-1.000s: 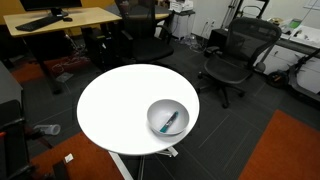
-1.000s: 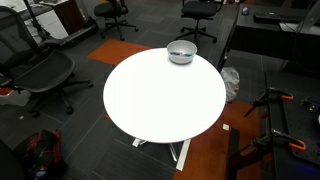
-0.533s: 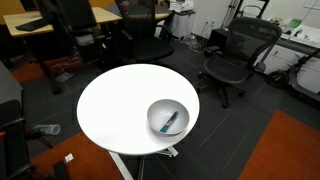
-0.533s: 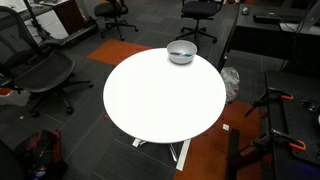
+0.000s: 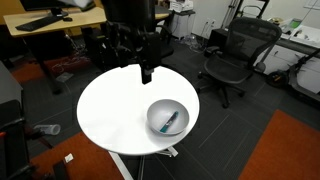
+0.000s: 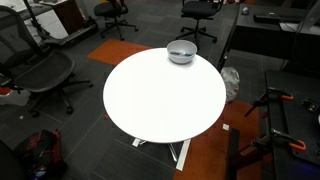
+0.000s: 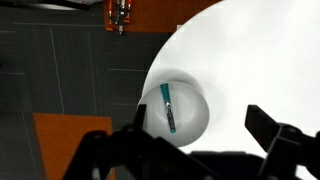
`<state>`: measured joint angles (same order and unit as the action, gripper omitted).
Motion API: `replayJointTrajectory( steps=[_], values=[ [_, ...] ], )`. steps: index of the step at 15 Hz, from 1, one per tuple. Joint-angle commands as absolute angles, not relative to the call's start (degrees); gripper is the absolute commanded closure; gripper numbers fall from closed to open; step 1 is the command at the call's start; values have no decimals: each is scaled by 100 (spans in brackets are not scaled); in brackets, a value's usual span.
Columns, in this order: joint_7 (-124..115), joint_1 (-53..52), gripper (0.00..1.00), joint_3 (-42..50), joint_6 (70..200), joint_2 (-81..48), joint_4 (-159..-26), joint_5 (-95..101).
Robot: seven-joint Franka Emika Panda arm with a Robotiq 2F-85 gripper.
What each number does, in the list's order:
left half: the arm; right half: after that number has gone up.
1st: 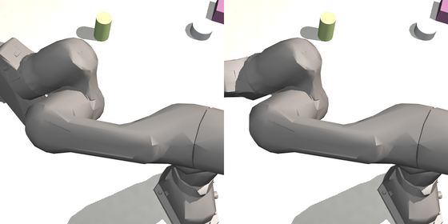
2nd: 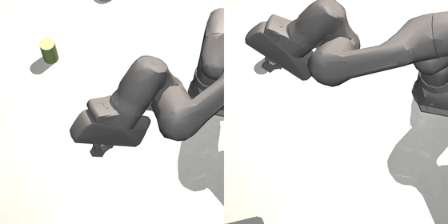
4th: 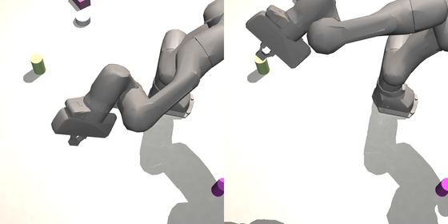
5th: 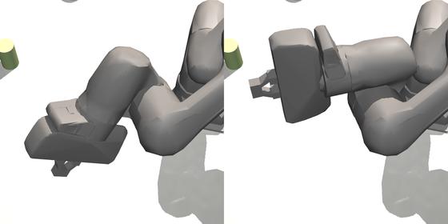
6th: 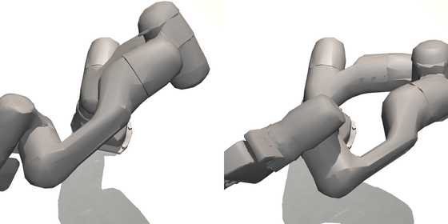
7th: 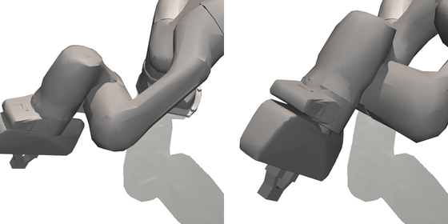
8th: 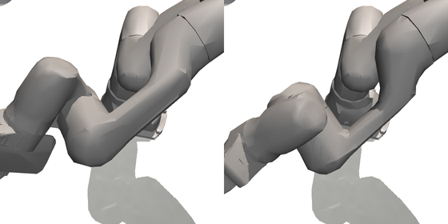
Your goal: Remove the marker from the bowl.
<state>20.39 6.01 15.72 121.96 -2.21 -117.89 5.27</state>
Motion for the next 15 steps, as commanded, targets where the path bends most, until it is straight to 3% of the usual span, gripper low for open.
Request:
replayJointTrajectory(
  steps=[1, 15],
  values=[
    [2474, 897, 0, 1333, 12179, -983, -11147, 45],
    [2674, 1459, 0, 655, 13403, -2504, -10660, -245]
  ],
)
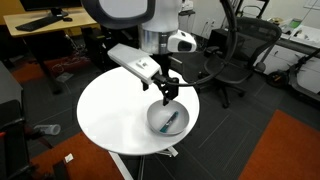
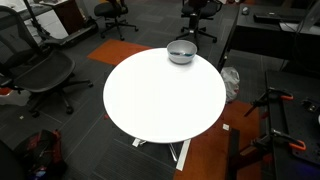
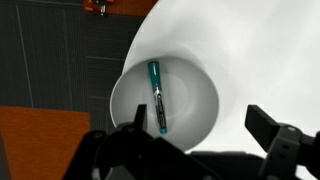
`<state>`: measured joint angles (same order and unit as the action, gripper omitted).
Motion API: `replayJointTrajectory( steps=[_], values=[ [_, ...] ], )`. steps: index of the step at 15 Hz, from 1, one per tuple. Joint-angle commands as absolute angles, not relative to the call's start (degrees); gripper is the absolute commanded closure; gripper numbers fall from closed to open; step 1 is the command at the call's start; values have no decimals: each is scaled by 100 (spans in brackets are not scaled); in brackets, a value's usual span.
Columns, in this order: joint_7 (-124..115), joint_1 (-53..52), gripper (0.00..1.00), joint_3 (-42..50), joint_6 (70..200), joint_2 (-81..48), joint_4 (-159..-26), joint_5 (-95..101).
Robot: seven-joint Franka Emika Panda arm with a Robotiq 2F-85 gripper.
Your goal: Remove the marker from the bowl.
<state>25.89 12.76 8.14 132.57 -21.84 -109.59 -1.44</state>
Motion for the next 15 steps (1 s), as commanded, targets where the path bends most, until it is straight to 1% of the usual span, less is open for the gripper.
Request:
replayJointTrajectory(
  steps=[1, 15],
  values=[
    [2676, 1496, 0, 624, 13421, -2605, -10580, -249],
    [2629, 1703, 0, 395, 13399, -4032, -9221, -69]
  ],
)
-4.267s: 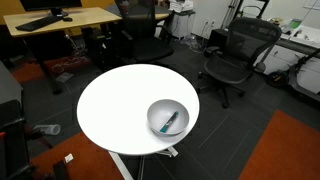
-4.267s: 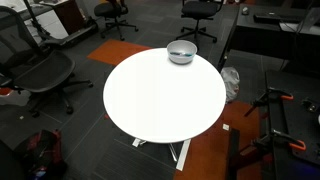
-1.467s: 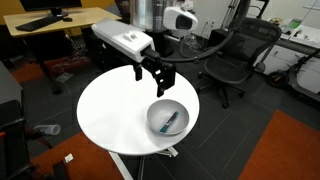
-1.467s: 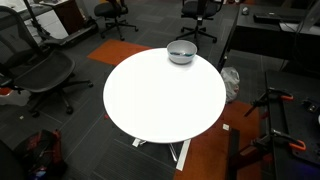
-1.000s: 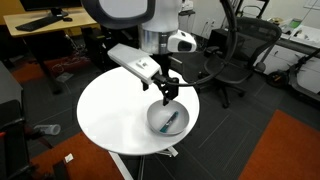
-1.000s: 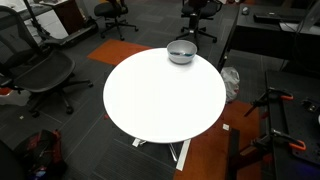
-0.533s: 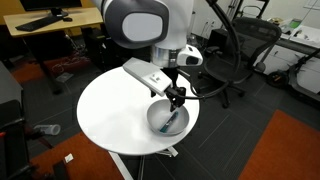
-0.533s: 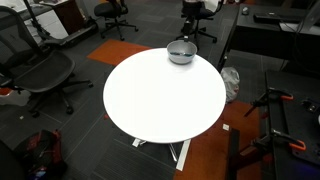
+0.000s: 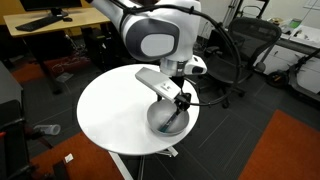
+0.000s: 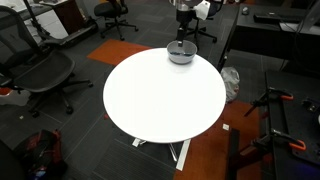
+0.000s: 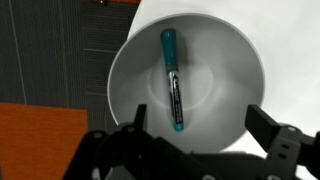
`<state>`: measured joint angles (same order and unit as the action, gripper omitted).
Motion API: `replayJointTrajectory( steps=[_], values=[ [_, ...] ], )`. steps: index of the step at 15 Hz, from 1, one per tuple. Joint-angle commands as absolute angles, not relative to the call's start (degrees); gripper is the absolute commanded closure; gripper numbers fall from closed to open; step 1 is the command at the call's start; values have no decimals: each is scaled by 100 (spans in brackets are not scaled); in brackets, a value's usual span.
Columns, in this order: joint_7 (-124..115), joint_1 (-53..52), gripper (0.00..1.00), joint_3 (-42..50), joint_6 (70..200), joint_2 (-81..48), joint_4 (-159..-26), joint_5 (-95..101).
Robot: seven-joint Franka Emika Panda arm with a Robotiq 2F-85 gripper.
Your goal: Remove the marker from the bowl.
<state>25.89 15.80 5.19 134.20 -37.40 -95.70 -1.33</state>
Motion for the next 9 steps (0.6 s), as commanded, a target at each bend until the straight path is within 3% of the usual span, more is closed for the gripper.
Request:
replayJointTrajectory(
  steps=[1, 9],
  values=[
    [2603, 1703, 0, 404, 13386, -4127, -9145, -44],
    [2565, 1735, 0, 396, 13273, -4766, -8605, 16]
  ],
)
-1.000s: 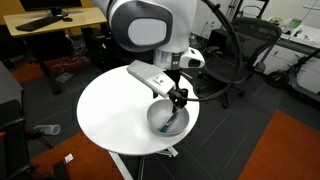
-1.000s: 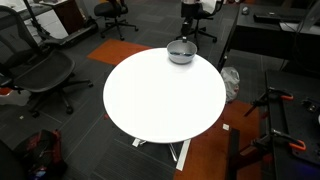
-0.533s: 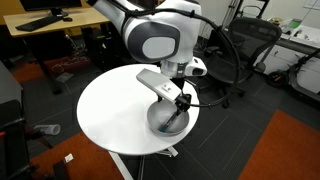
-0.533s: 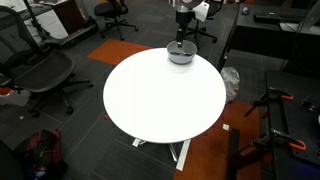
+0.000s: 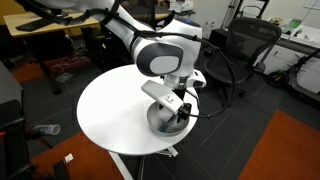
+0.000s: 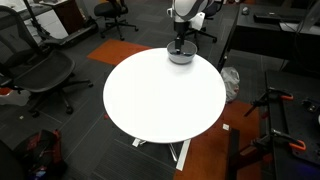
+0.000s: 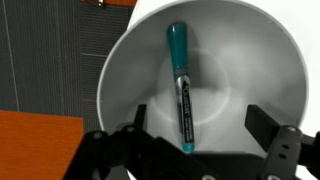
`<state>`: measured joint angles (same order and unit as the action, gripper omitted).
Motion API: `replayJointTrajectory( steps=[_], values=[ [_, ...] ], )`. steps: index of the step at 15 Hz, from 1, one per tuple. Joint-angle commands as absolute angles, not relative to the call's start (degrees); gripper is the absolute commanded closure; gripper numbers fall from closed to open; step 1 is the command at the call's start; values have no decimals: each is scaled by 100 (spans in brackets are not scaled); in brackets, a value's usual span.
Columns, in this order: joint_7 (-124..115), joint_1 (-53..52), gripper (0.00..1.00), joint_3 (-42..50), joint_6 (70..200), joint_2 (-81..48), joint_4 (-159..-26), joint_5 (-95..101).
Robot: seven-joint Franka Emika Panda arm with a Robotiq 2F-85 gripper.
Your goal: Remove the marker from the bowl.
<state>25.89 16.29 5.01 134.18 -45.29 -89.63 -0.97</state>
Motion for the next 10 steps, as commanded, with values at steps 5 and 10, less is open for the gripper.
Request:
replayJointTrajectory(
  steps=[5, 10],
  values=[
    [2560, 1743, 0, 385, 13188, -5001, -8320, 26],
    [2557, 1743, 0, 374, 13124, -5190, -8117, 38]
  ],
)
